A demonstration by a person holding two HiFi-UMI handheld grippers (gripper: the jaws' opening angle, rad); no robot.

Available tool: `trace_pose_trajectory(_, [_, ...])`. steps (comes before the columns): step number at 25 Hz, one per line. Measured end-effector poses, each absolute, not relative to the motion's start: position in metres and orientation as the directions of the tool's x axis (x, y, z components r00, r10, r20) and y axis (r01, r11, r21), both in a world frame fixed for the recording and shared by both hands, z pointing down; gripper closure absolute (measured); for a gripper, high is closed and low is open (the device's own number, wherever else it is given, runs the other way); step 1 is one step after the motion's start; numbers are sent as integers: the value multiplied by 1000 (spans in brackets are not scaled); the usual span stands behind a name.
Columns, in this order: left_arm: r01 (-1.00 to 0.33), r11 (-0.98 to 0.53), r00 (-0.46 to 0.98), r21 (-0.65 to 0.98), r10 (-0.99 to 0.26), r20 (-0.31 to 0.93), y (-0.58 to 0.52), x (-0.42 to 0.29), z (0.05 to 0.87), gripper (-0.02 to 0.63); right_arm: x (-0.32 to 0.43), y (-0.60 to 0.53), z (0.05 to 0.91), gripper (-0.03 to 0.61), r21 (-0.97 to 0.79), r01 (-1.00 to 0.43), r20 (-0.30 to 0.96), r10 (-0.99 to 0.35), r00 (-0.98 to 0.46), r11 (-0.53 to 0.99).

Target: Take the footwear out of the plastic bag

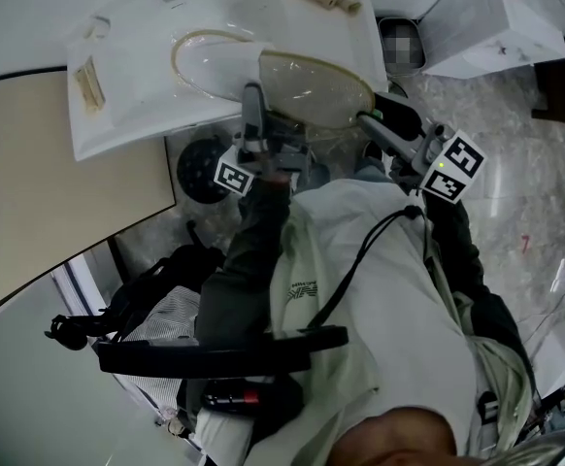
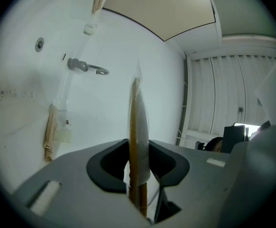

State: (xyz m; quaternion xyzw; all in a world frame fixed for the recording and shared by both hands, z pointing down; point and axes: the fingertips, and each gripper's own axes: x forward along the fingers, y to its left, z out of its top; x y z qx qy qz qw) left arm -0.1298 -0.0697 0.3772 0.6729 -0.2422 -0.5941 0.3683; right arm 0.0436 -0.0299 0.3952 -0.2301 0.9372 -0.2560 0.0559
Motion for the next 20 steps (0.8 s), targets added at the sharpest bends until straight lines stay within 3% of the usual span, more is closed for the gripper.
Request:
trace_pose_trajectory(8, [115,-648,226,753,-721,-655,-64,-112,368,520,28,-22,394,435,-611,-298,-31,-398,-917,734])
trace_pose_trajectory(15, [110,-697,222,708,-677,-701,-59,-115,356,514,28,-19,384,476,-653,-218,-87,-357,-930,726])
trace_pose_trajectory(20, [56,-725,213,687,-664,-717,-56,-117,349,463,32,-21,379,486,-721,-149,-140,-353,-925,676])
